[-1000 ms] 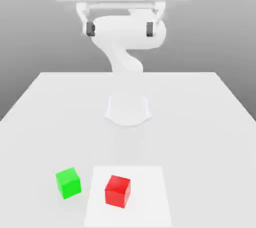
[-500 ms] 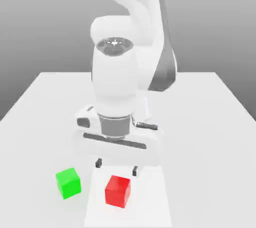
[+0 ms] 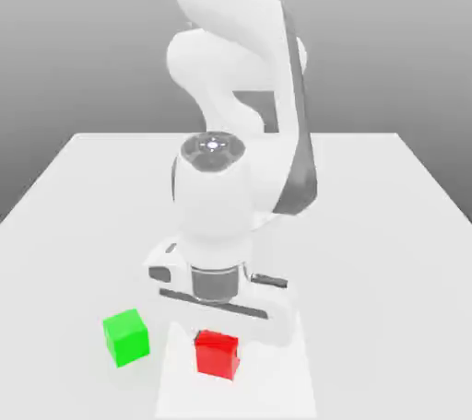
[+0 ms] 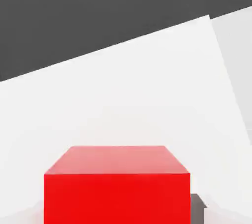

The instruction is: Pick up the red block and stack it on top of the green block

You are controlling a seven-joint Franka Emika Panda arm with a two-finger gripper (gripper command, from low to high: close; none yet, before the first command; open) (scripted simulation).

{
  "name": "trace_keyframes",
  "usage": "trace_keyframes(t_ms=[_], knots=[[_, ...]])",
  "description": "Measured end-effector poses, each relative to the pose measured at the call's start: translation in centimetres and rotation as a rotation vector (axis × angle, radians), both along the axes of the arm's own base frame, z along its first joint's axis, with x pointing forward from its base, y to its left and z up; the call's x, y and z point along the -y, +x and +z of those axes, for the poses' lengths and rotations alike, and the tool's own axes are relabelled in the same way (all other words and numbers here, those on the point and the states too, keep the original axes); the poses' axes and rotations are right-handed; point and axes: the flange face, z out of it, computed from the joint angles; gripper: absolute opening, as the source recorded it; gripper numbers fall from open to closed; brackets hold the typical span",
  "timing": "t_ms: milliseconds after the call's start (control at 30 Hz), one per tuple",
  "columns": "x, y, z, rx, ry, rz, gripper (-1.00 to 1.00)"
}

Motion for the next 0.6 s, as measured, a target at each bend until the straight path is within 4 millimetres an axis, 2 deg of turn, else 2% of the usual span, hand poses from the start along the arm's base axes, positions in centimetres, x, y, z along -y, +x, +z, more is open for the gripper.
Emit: trace_keyframes(t_ms=[67, 100, 267, 400, 467, 600], knots=[[0.4, -0.2, 1.9, 0.000, 0.000, -0.026, -1.00], [1.5, -0.3, 2.5, 0.000, 0.000, -0.081, -1.00], [8.3, -2.1, 4.5, 0.000, 0.001, -0.468, -1.00], [13.2, -4.2, 5.9, 0.000, 0.001, -0.781, -1.00], [14.0, -4.5, 4.7, 0.001, 0.000, -0.834, -1.00], [13.5, -4.3, 0.5, 0.000, 0.000, -0.833, -1.00]])
